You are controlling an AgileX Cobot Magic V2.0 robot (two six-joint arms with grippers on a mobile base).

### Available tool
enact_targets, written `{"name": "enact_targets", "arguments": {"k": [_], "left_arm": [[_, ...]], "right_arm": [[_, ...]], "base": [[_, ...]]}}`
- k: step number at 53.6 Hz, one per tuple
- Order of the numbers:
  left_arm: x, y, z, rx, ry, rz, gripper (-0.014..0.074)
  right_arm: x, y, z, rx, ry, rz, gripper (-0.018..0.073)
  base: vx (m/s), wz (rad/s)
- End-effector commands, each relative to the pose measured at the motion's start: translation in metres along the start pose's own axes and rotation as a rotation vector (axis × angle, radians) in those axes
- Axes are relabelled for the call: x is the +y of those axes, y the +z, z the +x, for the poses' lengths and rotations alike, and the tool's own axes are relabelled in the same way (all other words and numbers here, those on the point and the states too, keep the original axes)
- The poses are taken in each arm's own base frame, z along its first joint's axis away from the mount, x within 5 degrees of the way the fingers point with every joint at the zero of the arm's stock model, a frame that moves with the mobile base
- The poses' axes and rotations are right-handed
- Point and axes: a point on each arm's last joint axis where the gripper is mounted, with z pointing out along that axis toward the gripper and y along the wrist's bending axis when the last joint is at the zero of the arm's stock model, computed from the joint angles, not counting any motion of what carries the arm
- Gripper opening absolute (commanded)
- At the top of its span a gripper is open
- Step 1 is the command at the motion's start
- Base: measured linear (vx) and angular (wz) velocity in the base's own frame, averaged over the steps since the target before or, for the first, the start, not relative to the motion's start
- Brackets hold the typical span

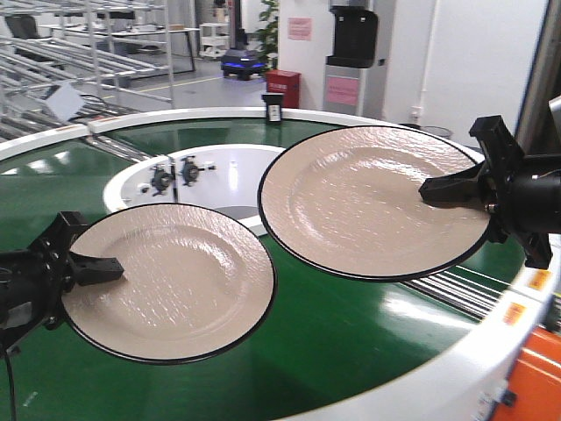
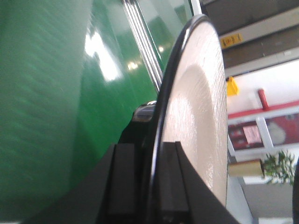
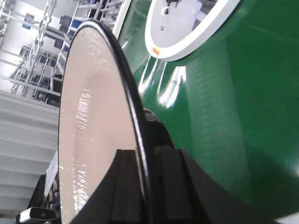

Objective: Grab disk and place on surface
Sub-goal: 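Drive the base to the steel counter holding both plates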

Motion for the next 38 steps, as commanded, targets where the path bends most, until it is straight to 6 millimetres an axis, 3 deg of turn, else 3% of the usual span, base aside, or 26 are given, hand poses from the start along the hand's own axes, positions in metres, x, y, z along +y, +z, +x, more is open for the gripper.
{"name": "enact_targets", "arguments": {"k": [1, 38], "left_arm": [[-0.0236, -0.0137, -0.0064, -0.059, -0.051, 0.095, -0.0001], [-0.0242, -0.0143, -0.0060, -0.057, -0.049, 0.097, -0.0001]], "right_arm": [[0.0306, -0.0182, -0.0076, -0.099, 0.021, -0.120, -0.0008], [0.0306, -0.0181, -0.0073, -0.096, 0.021, -0.120, -0.0008]], "base": [[-0.19, -0.35], [-0.13, -0.57]]}}
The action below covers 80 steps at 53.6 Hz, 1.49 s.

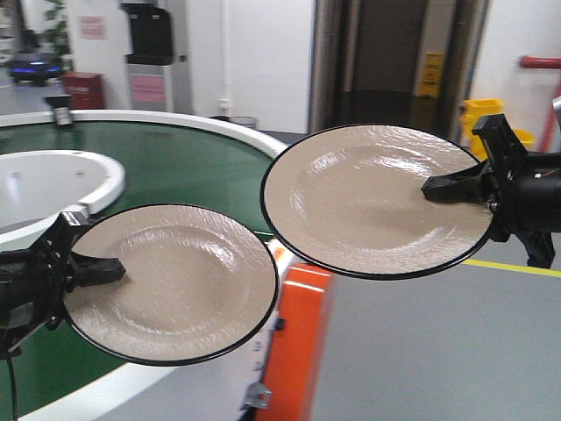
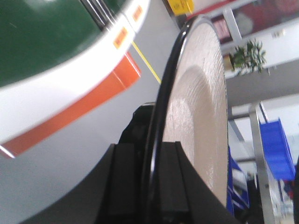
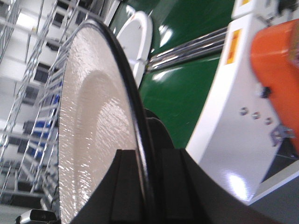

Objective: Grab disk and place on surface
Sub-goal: 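Drive the base to the steel counter holding both plates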

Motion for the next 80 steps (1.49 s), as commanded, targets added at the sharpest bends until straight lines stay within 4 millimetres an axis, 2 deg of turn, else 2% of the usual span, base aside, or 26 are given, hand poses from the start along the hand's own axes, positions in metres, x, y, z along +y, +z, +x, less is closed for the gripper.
{"name": "enact_targets", "arguments": {"k": [1, 32, 80], "left_arm": [[-0.0242, -0.0143, -0.0061, -0.058, -0.049, 0.097, -0.0001], [-0.0242, -0.0143, -0.0061, -0.058, -0.049, 0.097, -0.0001], [-0.0242, -0.0143, -0.0061, -0.058, -0.048, 0.097, -0.0001]], "right_arm": [[0.0303, -0.0180, -0.0072, -0.095, 0.021, -0.120, -0.0008], [0.0304, -0.0180, -0.0072, -0.095, 0.021, -0.120, -0.0008], [0.0304, -0.0180, -0.0072, -0.095, 0.021, -0.120, -0.0008]], "base": [[-0.09, -0.60], [0.00, -0.57], [0.15, -0.42]]}}
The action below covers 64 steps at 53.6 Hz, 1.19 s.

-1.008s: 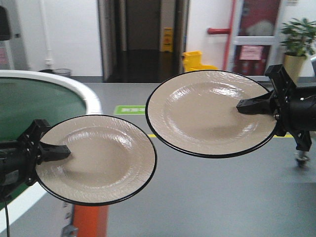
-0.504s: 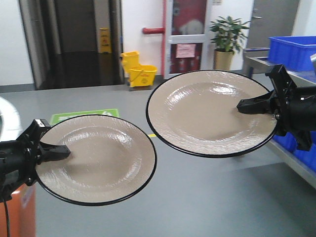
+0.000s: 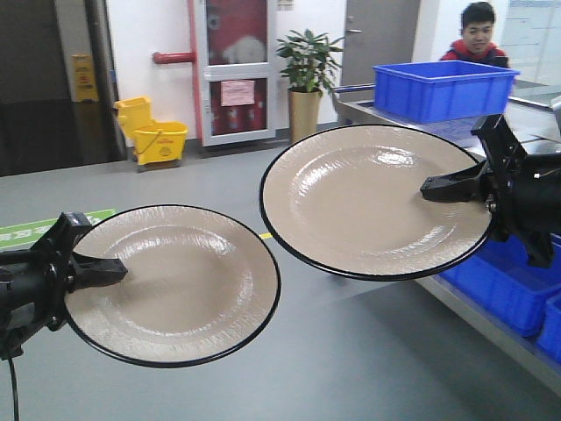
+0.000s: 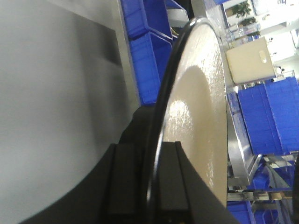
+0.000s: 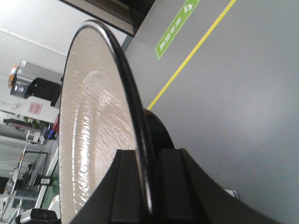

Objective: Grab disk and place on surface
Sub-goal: 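Drive the base to the steel counter holding both plates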

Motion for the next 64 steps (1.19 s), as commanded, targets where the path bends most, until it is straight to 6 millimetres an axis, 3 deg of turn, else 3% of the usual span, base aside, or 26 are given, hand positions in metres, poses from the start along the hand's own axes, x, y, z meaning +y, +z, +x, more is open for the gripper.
{"name": "enact_targets", "arguments": {"k": [1, 27, 64], "left_arm": [[-0.0240, -0.0144, -0.0064, -0.060, -0.049, 0.096, -0.0001], [-0.0240, -0.0144, -0.0064, -0.060, -0.049, 0.096, -0.0001], [-0.0240, -0.0144, -0.0064, -0.060, -0.049, 0.096, -0.0001]], "right_arm": [[0.0303, -0.0180, -0.0072, -0.096, 0.021, -0.120, -0.0008], [0.0303, -0.0180, -0.0072, -0.096, 0.021, -0.120, -0.0008], [0.0304, -0.0180, -0.0071, -0.095, 0.021, -0.120, -0.0008]], "base": [[0.19, -0.30], [0.22, -0.10], [0.32, 0.19]]}}
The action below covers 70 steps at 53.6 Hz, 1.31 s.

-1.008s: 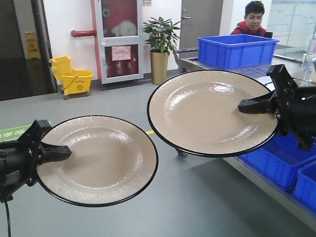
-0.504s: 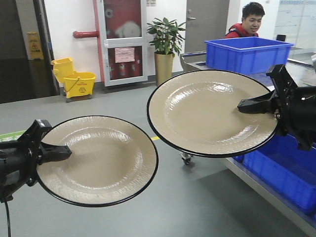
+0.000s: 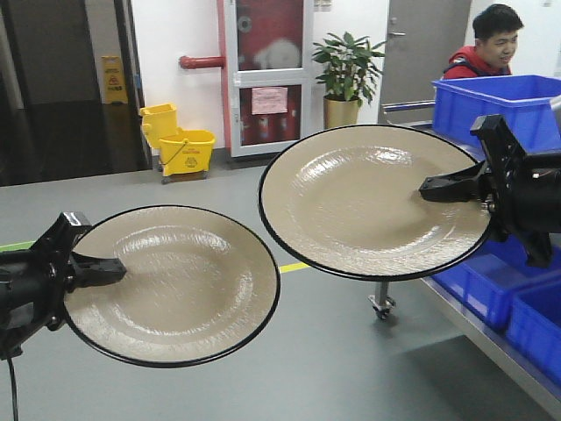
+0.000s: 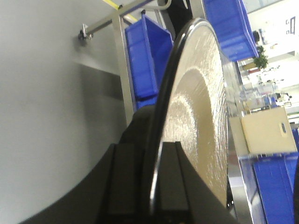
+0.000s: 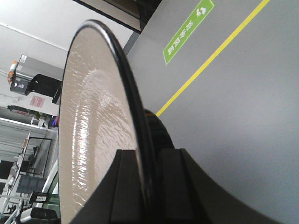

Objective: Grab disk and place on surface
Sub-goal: 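Drive the base to the steel counter holding both plates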

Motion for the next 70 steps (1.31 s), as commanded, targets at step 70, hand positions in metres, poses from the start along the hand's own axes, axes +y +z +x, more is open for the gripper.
{"name": "enact_targets", "arguments": {"k": [70], "left_arm": [[-0.0237, -0.0145, -0.0072, -0.068, -0.049, 0.094, -0.0001]], "right_arm": [[0.0303, -0.0180, -0.0072, -0.096, 0.021, -0.120, -0.0008]], "base": [[0.39, -0.41]]}}
